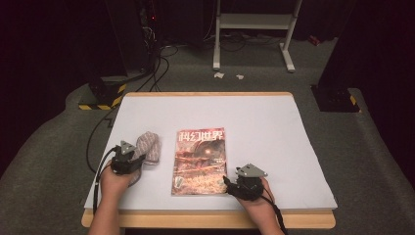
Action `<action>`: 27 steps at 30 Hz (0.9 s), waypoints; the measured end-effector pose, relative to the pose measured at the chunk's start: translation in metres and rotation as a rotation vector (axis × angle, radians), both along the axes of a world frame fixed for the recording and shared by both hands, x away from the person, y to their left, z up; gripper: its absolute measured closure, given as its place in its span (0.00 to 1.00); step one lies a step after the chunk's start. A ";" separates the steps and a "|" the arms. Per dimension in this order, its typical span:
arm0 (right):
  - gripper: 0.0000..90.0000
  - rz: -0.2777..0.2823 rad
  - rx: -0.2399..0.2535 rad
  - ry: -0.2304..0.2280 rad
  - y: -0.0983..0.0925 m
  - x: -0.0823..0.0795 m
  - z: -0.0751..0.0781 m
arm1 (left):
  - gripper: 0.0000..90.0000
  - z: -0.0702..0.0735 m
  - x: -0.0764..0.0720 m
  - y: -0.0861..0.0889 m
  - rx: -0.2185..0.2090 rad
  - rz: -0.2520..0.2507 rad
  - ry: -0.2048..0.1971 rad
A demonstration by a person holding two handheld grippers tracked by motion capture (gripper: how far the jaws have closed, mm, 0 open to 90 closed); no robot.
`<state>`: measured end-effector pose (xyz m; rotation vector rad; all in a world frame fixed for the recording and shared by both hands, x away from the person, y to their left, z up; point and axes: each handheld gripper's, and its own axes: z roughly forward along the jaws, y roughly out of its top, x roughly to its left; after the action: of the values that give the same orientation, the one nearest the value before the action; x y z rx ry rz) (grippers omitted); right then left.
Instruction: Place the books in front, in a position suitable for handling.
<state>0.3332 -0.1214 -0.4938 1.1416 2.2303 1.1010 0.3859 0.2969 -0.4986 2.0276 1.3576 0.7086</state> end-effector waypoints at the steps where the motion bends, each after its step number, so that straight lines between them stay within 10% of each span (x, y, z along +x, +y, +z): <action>1: 0.43 0.000 0.000 -0.001 -0.001 0.000 0.000 | 0.77 0.002 -0.002 0.001 -0.015 -0.002 -0.004; 10: 0.44 -0.008 0.019 -0.027 -0.011 0.000 0.004 | 0.79 0.024 -0.023 -0.006 -0.167 -0.083 -0.134; 19: 0.44 -0.035 0.029 -0.053 -0.031 0.004 0.004 | 0.79 0.037 -0.037 -0.026 -0.288 -0.185 -0.170; 27: 0.43 -0.068 0.055 -0.064 -0.043 0.005 0.009 | 0.78 0.044 -0.052 -0.053 -0.208 -0.256 -0.200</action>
<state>0.3384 -0.1643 -0.4848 1.1791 2.1093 1.1609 0.3342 0.2442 -0.4541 1.8660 0.9924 0.6097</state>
